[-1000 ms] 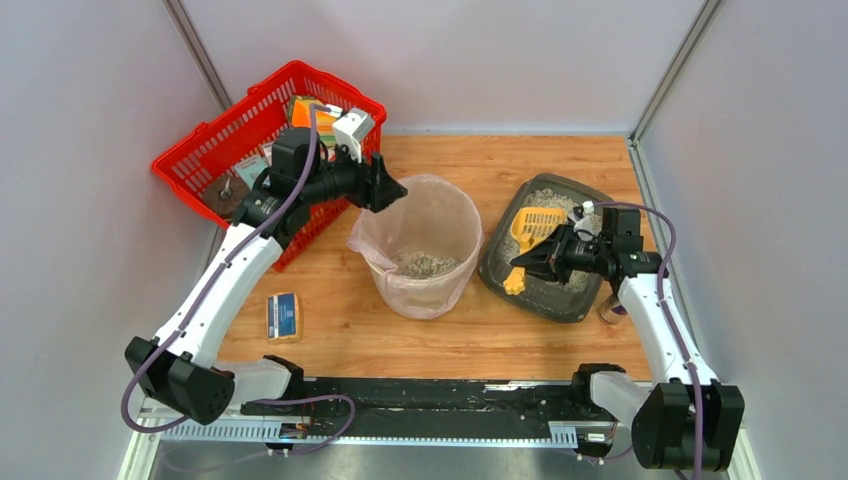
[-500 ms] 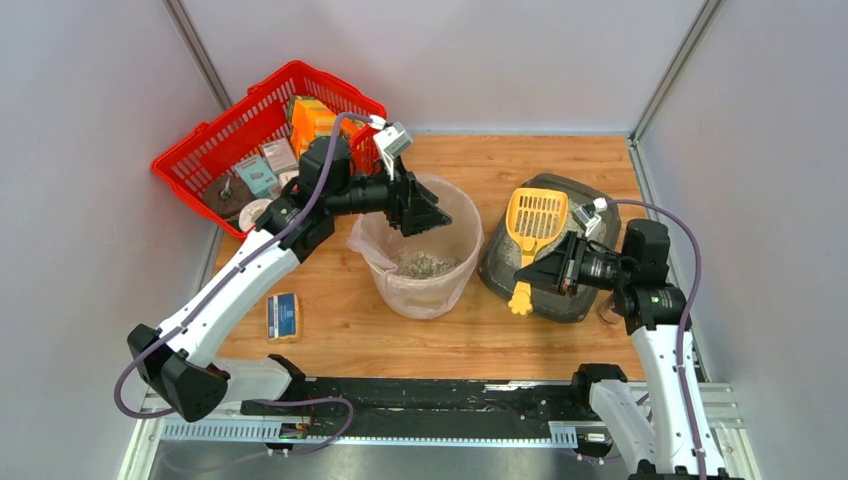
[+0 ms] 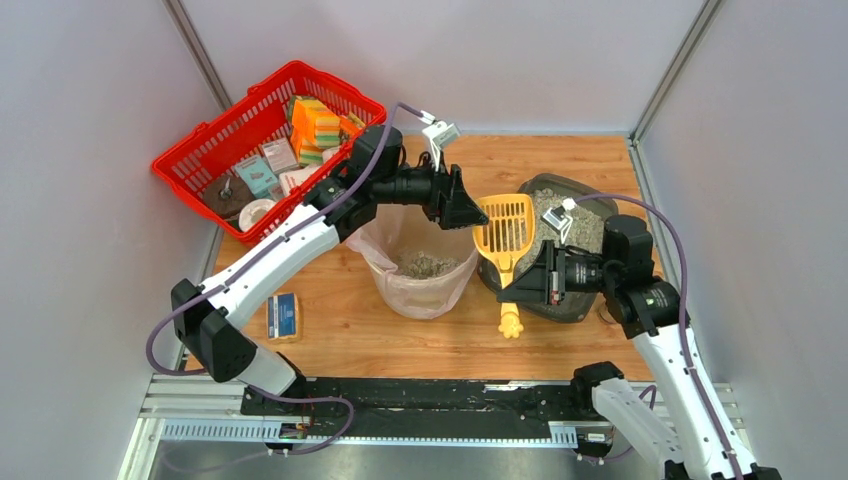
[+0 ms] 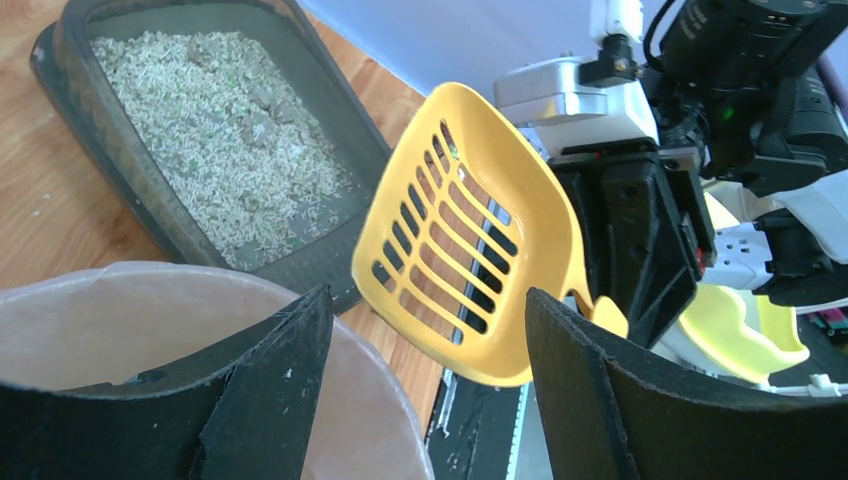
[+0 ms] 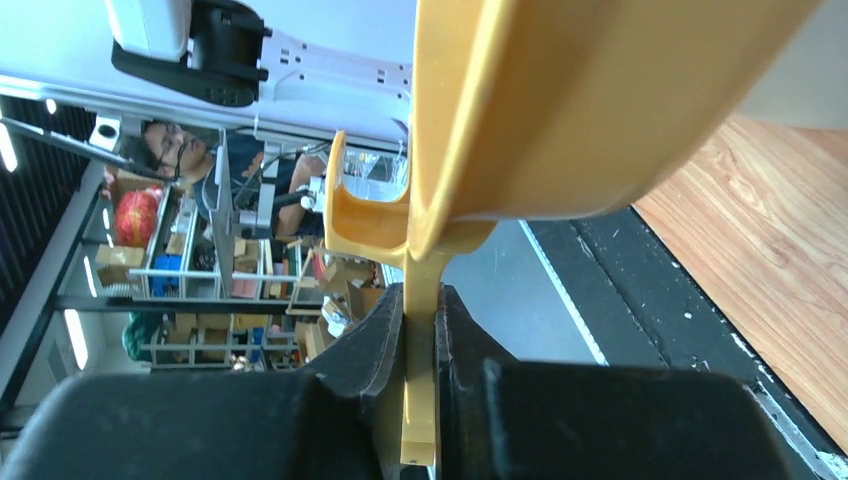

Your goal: Clean the litter box

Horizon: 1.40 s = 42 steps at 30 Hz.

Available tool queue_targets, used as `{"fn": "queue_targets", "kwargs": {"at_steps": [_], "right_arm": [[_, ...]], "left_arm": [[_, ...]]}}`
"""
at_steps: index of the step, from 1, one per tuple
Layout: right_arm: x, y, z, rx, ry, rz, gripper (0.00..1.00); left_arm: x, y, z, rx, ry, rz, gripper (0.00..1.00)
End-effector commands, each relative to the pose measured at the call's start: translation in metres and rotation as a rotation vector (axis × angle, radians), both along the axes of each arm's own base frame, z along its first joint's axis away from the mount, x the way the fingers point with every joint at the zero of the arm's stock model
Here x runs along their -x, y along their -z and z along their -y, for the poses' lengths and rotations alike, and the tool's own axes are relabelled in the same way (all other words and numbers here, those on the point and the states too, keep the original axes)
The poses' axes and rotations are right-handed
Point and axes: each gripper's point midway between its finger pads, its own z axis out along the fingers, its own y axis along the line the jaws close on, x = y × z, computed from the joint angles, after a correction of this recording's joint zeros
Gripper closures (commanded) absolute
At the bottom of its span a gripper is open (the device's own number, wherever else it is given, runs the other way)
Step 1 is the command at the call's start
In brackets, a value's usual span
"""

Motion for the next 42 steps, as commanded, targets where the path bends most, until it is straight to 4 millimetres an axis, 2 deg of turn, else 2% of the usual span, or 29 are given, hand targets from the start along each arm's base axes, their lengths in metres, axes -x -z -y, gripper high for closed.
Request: {"fn": "queue_targets", "kwargs": {"at_steps": [1,5,10,16,19,20,22,23,26,29,31,32,34,35,37,39,40,42], "right_arm": [[0.007,-0.016,-0.006,-0.009,-0.040,0.110,1.00],[0.011,-0.006,-0.013,0.003,-0.074,0.086,1.00],[0.014,-0.008,-0.017,0.000,-0.093,0.098,1.00],[0.013,-0.004,-0.022,0.019,-0.119,0.081,1.00],[0.010,-0.002,-0.021,0.054,-0.109,0.089,0.99],[0.006,-0.001,-0.021,0.076,-0.085,0.094,0.94],[0.003,0.000,-0.017,0.117,-0.059,0.114,0.82],[-0.005,0.003,-0.015,0.153,-0.013,0.130,0.69],[-0.016,0.008,-0.004,0.242,0.081,0.185,0.45],[-0.025,0.012,0.007,0.303,0.168,0.227,0.36],[-0.024,0.010,0.010,0.319,0.189,0.265,0.25],[-0.028,0.011,0.013,0.342,0.222,0.285,0.17],[-0.022,0.010,0.015,0.370,0.232,0.329,0.13],[-0.030,0.008,0.021,0.407,0.291,0.357,0.13],[-0.025,0.006,0.021,0.433,0.296,0.393,0.13],[-0.033,0.001,0.029,0.483,0.372,0.423,0.16],[-0.030,0.004,0.023,0.506,0.347,0.433,0.18],[-0.041,0.002,0.032,0.588,0.432,0.457,0.21]], "left_arm": [[0.000,-0.018,0.001,0.027,-0.001,0.034,0.22],[0.002,-0.019,0.005,0.053,0.026,0.022,0.21],[0.011,-0.005,0.010,0.047,0.102,-0.009,0.25],[0.019,0.010,0.016,0.043,0.176,-0.093,0.55],[0.017,0.016,0.016,0.024,0.170,-0.094,0.85],[0.018,0.017,0.015,0.017,0.169,-0.099,1.00],[0.016,0.018,0.014,0.012,0.157,-0.099,1.00],[0.017,0.018,0.013,0.010,0.154,-0.102,1.00],[0.014,0.020,0.011,-0.004,0.118,-0.115,1.00],[0.012,0.021,0.009,-0.013,0.092,-0.135,1.00],[0.007,0.024,0.007,-0.023,0.060,-0.169,1.00],[0.006,0.026,0.005,-0.030,0.046,-0.181,1.00],[0.001,0.031,0.002,-0.050,0.012,-0.202,1.00],[-0.003,0.033,-0.001,-0.057,-0.008,-0.208,1.00],[-0.008,0.036,-0.004,-0.067,-0.038,-0.225,1.00],[-0.013,0.038,-0.007,-0.066,-0.056,-0.252,1.00],[-0.015,0.039,-0.008,-0.069,-0.065,-0.261,1.00],[-0.017,0.042,-0.008,-0.080,-0.072,-0.278,1.00]]}}
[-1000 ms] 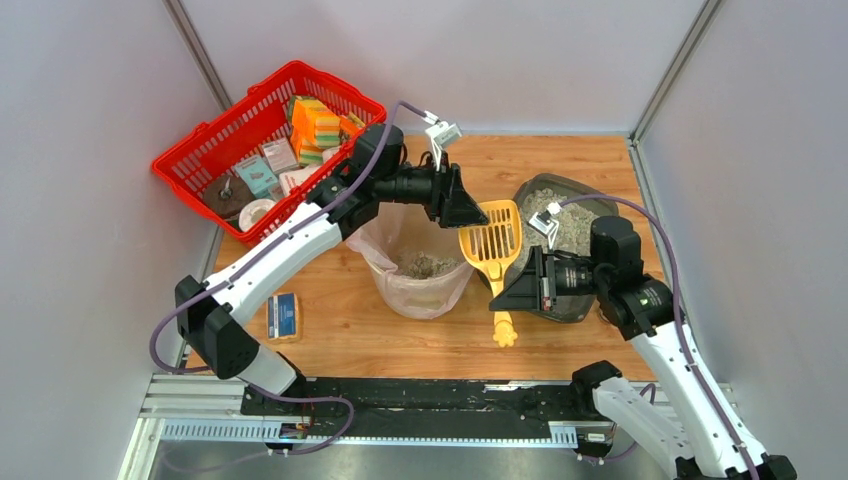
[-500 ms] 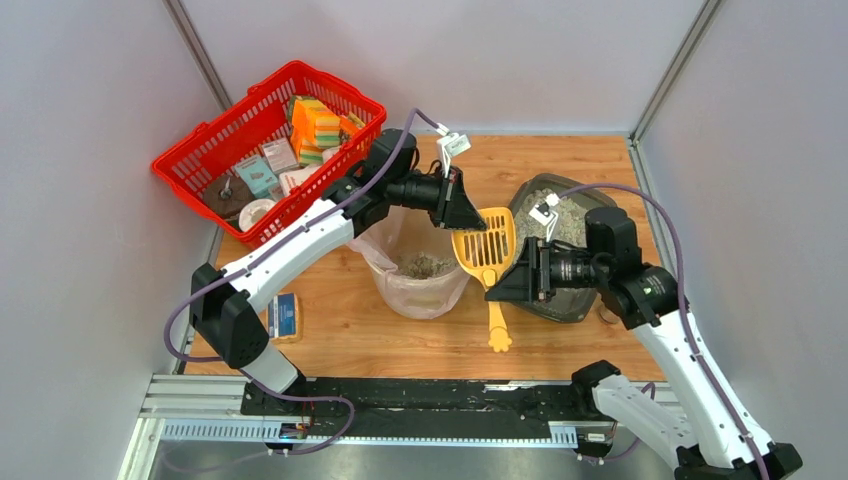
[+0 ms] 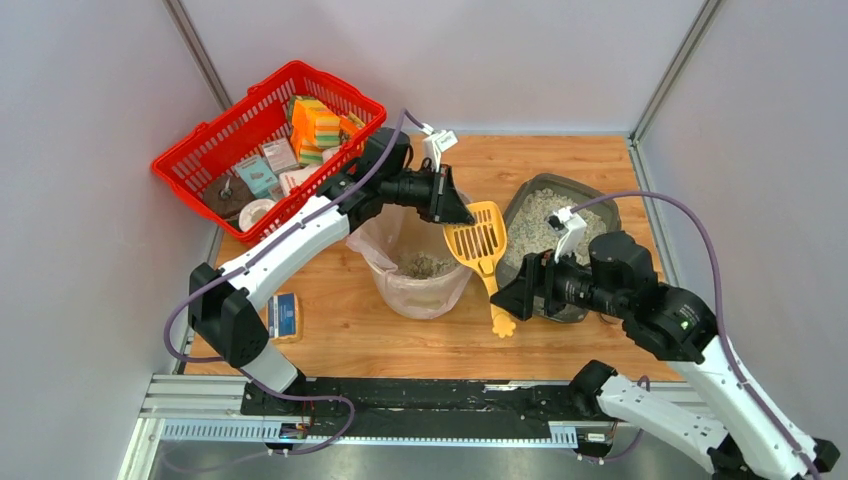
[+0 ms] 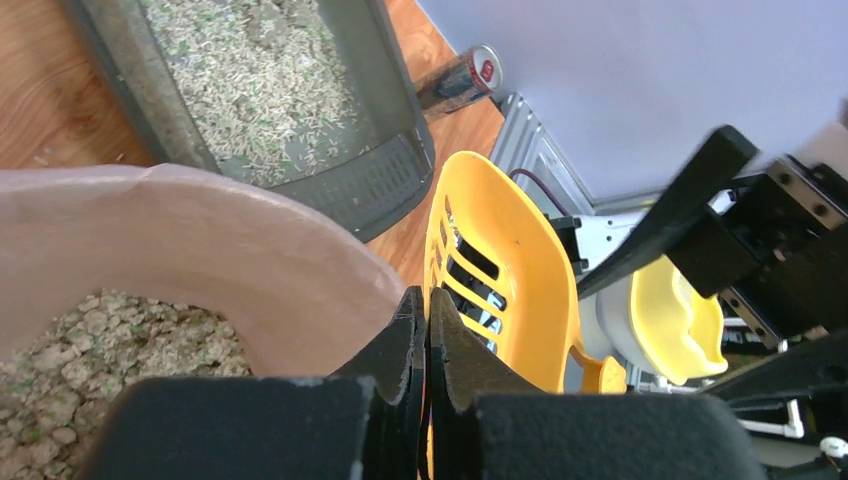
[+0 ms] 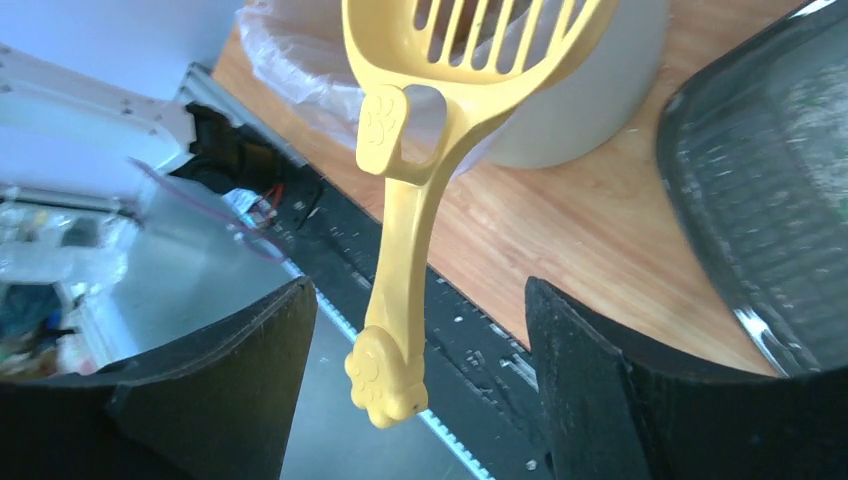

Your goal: Clean the litter box

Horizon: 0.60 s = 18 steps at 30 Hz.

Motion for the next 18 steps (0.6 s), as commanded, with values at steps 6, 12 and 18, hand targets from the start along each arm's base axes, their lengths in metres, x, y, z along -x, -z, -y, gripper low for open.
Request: {"fn": "queue_targets", "kwargs": {"at_steps": [6,12,18], "right_arm": [[-0.041,-0.016,0.013,0.299,0.286,0.249,0.22],[-0.046,0.003,-0.010,0.452,0.307,0.282,0.27],[-0.048,0.015,-0.022,0.502,0.342,0.278,0.40]], "left_arm": [[-0.008,-0.002,-0.009,-0.024,-0.061,-0.049,1.00],[-0.014,-0.001,-0.012,-0.026,-0.077,-0.052,1.00],[-0.017,0.000,-0.014,-0.019,-0.082,-0.061,1.00]]}}
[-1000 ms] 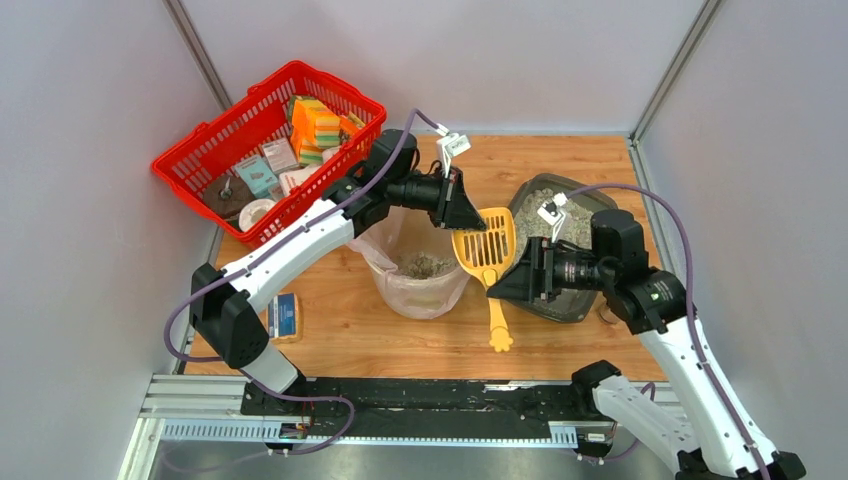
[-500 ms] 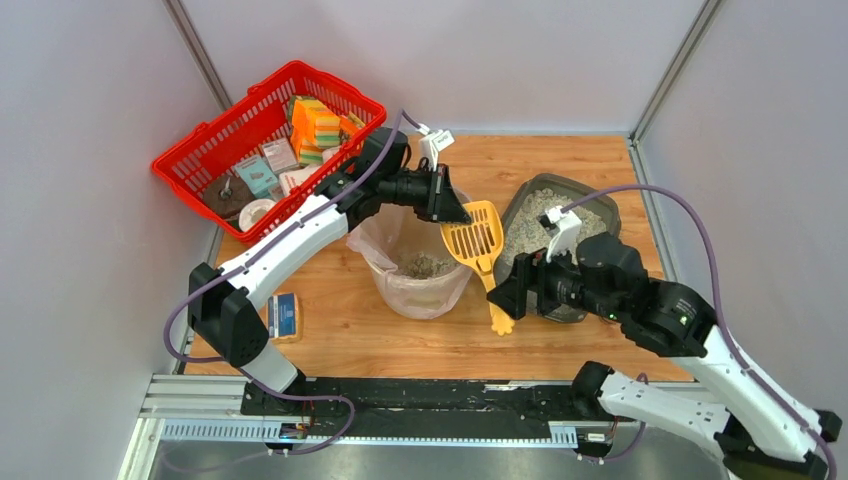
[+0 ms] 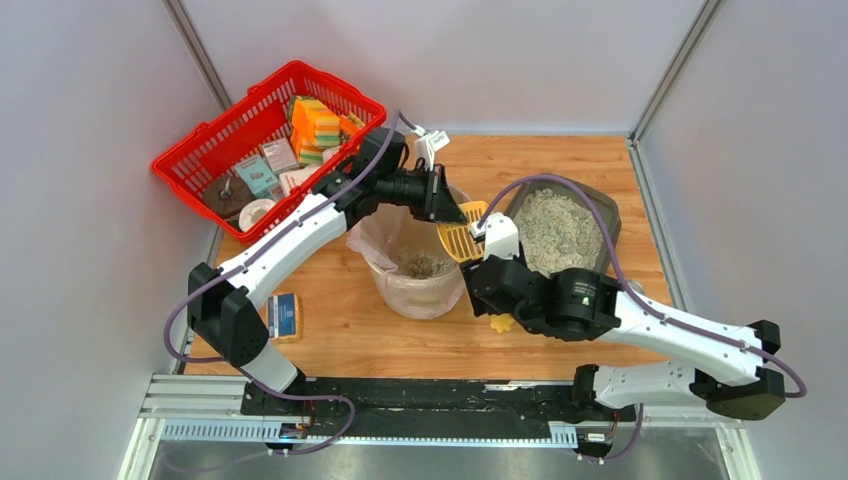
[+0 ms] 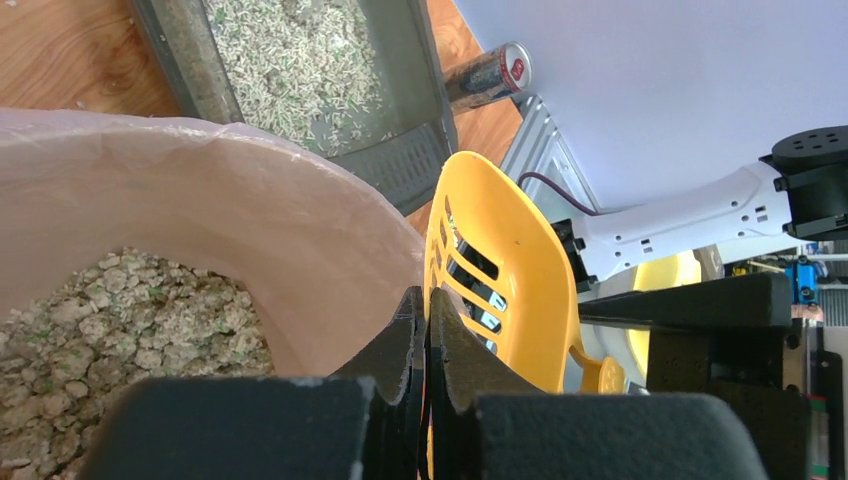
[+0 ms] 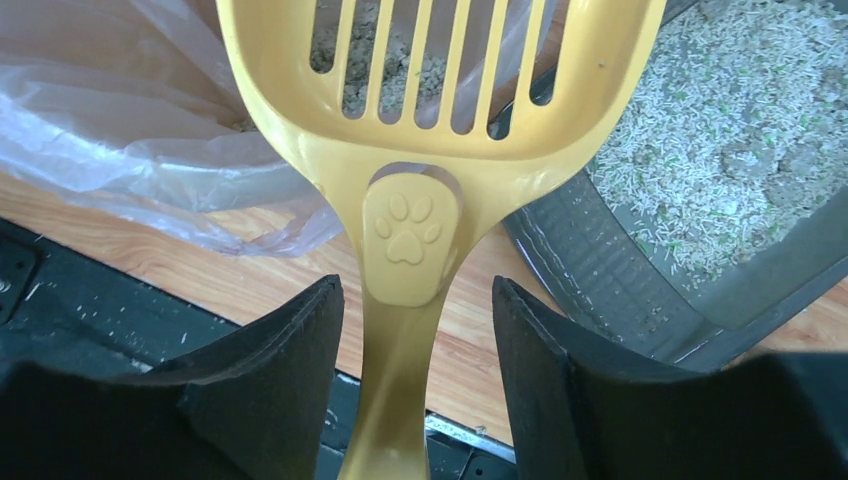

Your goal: Clean the litter box

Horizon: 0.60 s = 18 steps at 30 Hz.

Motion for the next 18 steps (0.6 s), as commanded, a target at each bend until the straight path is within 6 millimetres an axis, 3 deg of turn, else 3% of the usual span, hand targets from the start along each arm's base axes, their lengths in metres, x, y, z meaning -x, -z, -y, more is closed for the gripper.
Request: {"fn": "queue_targets", "kwargs": {"at_steps": [1,4,7,9,10,12,13,14,18], "right_arm": [[-0.012,-0.017,0.002,-0.038,0.105,0.068,0.42],[-0.010,-0.015,-0.004,-0.047,0.090,0.057,0.53],[-0.010,-0.017,-0.003,-0.054,0.092,0.059,0.79],[-0.010,-0.023,0.000,-0.072,0.105,0.066,0.88],[-0.010,-0.024,0.002,-0.077,0.110,0.066,0.96],[-0.008,-0.034,0.008,-0.102,0.122,0.063,1.00],[-0.009,-0.039,0.012,-0.111,0.136,0.062,1.00],[-0.008,-0.040,0.020,-0.095,0.145,0.050,1.00],[-0.007,-0.053,0.046,-0.113,0.187,0.012,1.00]], "left_arm": [[-0.006,-0.012,0.001,0.032,-0.008,0.011,1.00],[-0.008,-0.012,0.000,0.034,-0.015,0.012,1.00],[-0.008,-0.013,0.002,0.047,-0.006,0.010,1.00],[-0.007,-0.014,0.003,0.045,0.012,0.013,1.00],[-0.007,-0.015,0.002,0.042,0.015,0.019,0.90],[-0.007,-0.020,0.001,0.037,0.025,0.056,0.66],[-0.007,-0.022,-0.001,0.036,0.029,0.071,0.36],[-0.006,-0.026,-0.002,0.033,0.041,0.106,0.26],[-0.007,-0.049,-0.016,0.036,0.021,0.211,0.25]]}}
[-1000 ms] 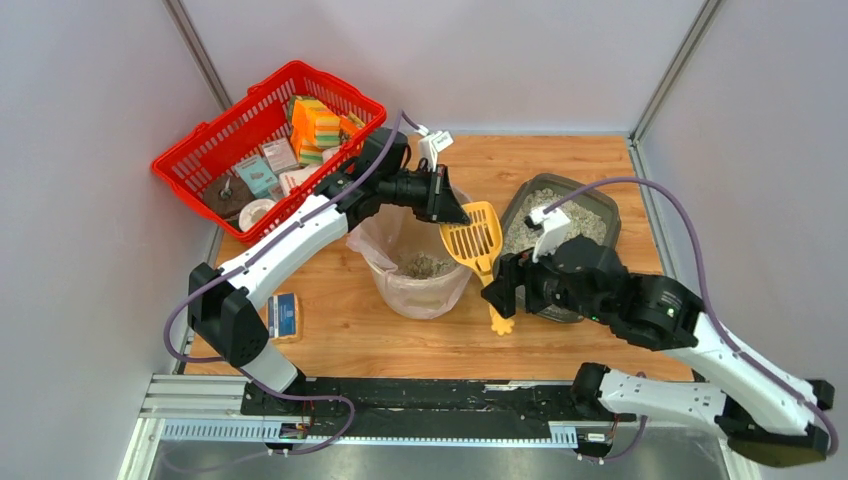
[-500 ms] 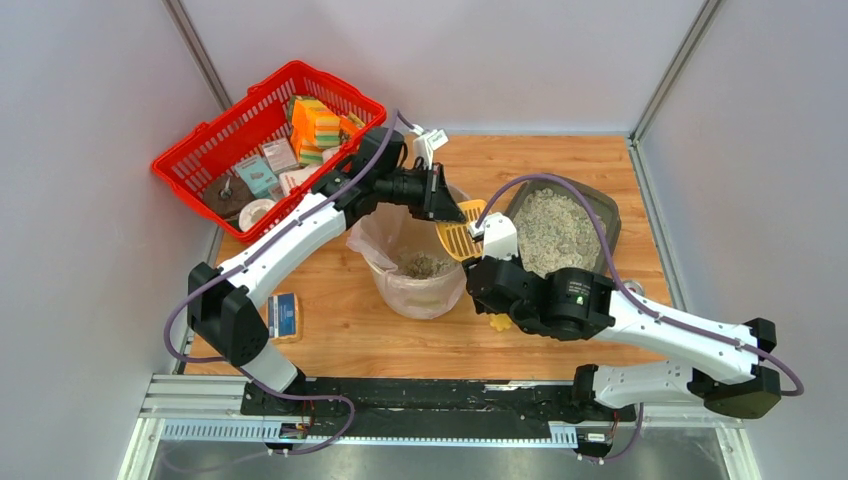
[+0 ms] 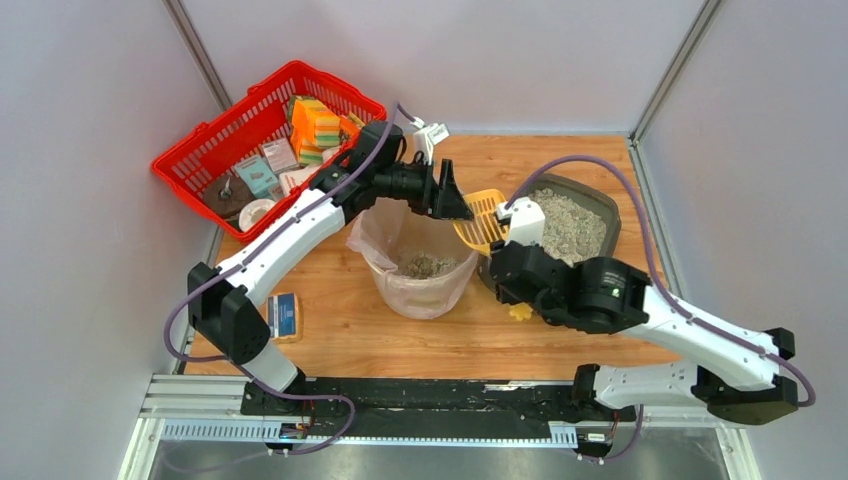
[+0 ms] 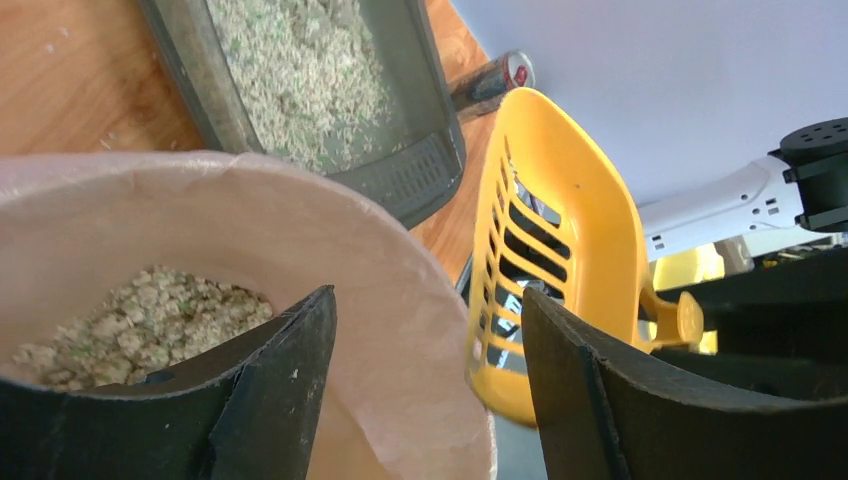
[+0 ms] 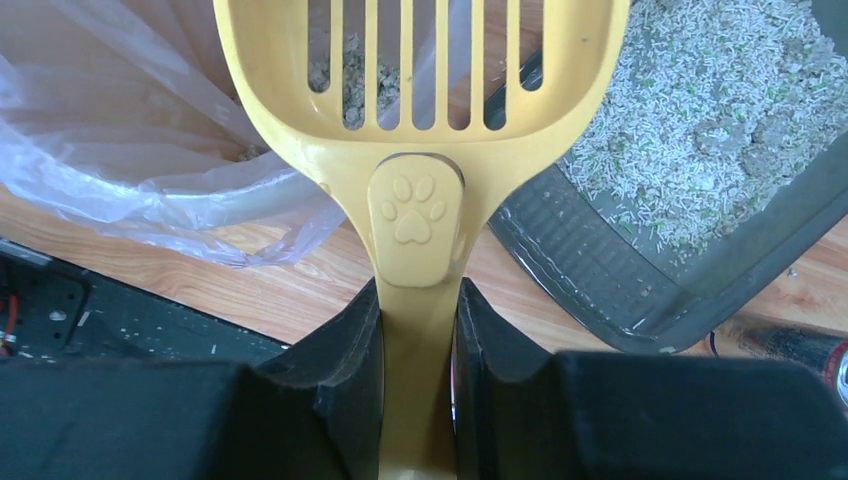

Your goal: Clean the litter box

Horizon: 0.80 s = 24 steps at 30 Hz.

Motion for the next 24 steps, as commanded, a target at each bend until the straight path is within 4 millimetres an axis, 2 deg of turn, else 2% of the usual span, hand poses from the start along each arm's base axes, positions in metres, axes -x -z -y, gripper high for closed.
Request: {"fn": "queue_targets", "kwargs": {"at_steps": [1,2,3,4,5,7,8,10,11,12,15,20,22,24], "right_arm": [[-0.007,-0.034,0.043,-0.081,0.127,0.002,1.00],[-0.005,-0.029,0.051,-0.074,0.131,-0.038,1.00],[-0.005,-0.029,0.060,-0.086,0.149,-0.052,1.00],[-0.014,-0.028,0.077,-0.092,0.218,-0.063,1.00],[-0.010,-0.018,0.081,-0.082,0.200,-0.106,1.00],[-0.017,-0.012,0.109,-0.100,0.301,-0.136,1.00],[-0.012,-0.001,0.111,-0.095,0.276,-0.187,1.00],[-0.016,0.014,0.129,-0.095,0.361,-0.241,1.00],[-0.014,0.021,0.126,-0.119,0.351,-0.282,1.00],[-0.013,0.036,0.128,-0.100,0.345,-0.325,1.00],[-0.019,0.064,0.134,-0.097,0.376,-0.411,1.00],[-0.036,0.102,0.132,-0.049,0.386,-0.579,1.00],[-0.043,0.104,0.123,-0.055,0.344,-0.619,1.00],[-0.054,0.113,0.124,-0.024,0.347,-0.669,1.00]], "left_arm": [[-0.001,-0.051,-0.016,0.054,-0.005,0.202,0.25],[-0.003,-0.064,-0.026,0.070,-0.033,0.241,0.25],[-0.009,-0.065,-0.032,0.069,-0.069,0.265,0.25],[-0.013,-0.070,-0.040,0.068,-0.096,0.291,0.24],[-0.014,-0.081,-0.051,0.071,-0.131,0.330,0.24],[-0.022,-0.082,-0.069,0.019,-0.196,0.384,0.24],[-0.021,-0.086,-0.077,-0.001,-0.216,0.410,0.23],[-0.027,-0.075,-0.099,-0.107,-0.275,0.444,0.23],[-0.026,-0.074,-0.108,-0.139,-0.297,0.466,0.23],[-0.031,-0.061,-0.121,-0.209,-0.345,0.462,0.23],[-0.035,-0.045,-0.141,-0.299,-0.412,0.473,0.21],[-0.033,-0.050,-0.143,-0.282,-0.407,0.470,0.21],[-0.035,-0.050,-0.147,-0.288,-0.423,0.472,0.21],[-0.037,-0.048,-0.151,-0.300,-0.439,0.470,0.21]]}}
